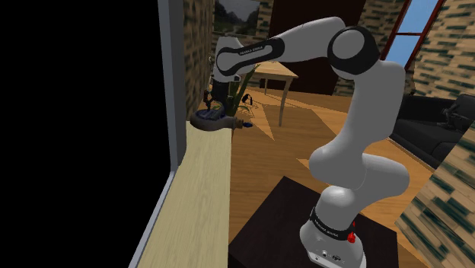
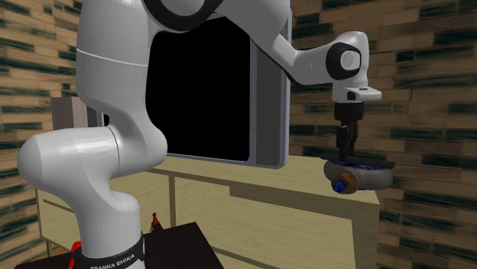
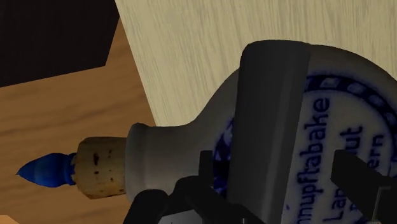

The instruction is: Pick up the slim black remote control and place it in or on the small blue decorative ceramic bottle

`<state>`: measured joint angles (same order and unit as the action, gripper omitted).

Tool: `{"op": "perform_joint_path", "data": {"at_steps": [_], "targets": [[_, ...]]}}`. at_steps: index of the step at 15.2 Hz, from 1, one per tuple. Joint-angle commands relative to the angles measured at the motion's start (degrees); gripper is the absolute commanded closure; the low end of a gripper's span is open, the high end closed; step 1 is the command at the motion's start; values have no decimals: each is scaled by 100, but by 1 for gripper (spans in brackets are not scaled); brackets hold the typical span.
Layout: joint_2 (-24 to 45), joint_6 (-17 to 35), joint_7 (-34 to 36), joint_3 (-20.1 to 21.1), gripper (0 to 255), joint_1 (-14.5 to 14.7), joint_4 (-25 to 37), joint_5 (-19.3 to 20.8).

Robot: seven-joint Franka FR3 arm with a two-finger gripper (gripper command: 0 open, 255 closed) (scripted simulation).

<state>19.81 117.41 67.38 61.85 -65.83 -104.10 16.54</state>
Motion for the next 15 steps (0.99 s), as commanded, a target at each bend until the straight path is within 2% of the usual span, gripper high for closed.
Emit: {"op": "perform_joint_path", "data": {"at_steps": [1,3,7,15], "targets": [[21,-11,8,-15,0,12,0,12],[-18,15,-32,4,0,-49,-49,-22],[-336,-591,-256,218,0,-263,385,-365],[-337,-591,-257,216,0,-261,385,-366]]}}
